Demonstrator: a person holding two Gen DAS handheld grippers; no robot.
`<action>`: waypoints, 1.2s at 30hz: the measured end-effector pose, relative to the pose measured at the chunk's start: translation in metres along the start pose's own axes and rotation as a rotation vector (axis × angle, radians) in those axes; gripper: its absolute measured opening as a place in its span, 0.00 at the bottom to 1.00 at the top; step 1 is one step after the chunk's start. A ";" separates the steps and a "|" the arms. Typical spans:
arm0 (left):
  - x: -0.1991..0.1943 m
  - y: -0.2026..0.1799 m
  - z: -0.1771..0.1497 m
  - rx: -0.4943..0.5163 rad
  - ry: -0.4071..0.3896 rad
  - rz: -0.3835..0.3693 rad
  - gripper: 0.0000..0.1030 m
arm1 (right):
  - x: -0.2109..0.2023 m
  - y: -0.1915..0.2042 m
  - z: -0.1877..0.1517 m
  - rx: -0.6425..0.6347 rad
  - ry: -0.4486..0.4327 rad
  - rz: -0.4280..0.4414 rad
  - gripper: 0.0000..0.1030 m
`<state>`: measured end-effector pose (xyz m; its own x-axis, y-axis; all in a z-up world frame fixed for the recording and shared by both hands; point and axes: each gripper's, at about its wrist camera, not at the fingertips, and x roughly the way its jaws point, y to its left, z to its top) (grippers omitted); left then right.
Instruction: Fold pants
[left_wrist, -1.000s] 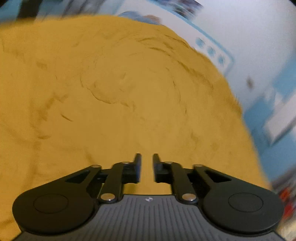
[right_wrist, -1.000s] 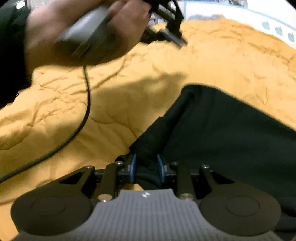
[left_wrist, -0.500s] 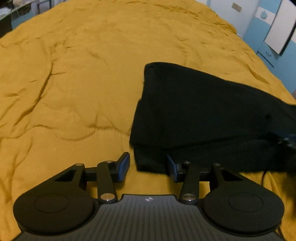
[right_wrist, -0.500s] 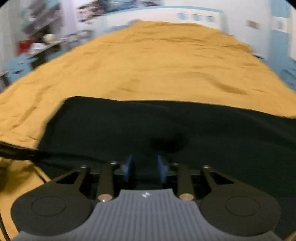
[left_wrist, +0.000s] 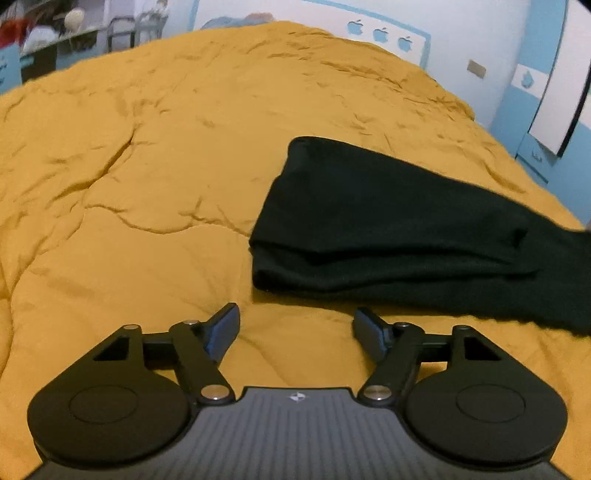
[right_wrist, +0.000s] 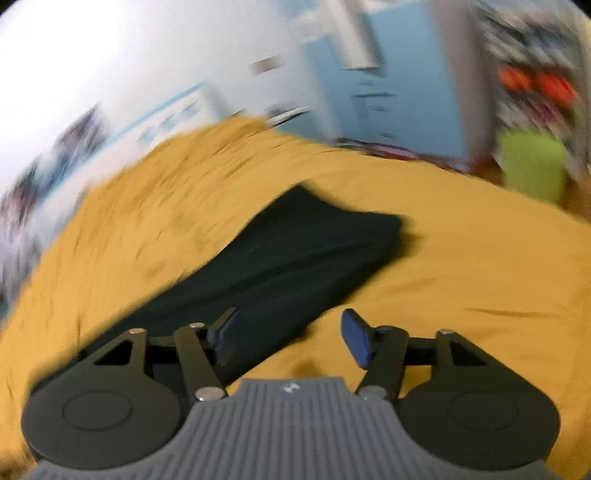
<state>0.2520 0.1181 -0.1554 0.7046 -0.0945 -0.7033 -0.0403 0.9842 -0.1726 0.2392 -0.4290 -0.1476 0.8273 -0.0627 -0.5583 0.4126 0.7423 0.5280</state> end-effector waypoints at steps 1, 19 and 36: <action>-0.001 0.001 0.000 -0.004 -0.001 -0.003 0.82 | 0.013 -0.004 0.003 0.061 0.002 0.009 0.62; -0.004 0.024 -0.012 -0.134 -0.072 -0.106 0.82 | 0.076 0.009 0.031 0.102 -0.013 0.073 0.10; -0.020 0.008 0.014 -0.052 -0.052 -0.103 0.81 | 0.051 0.254 -0.191 -1.439 0.137 0.398 0.24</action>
<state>0.2478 0.1302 -0.1334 0.7428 -0.1850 -0.6435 -0.0020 0.9605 -0.2784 0.3133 -0.1162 -0.1640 0.7175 0.2964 -0.6303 -0.6101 0.7041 -0.3633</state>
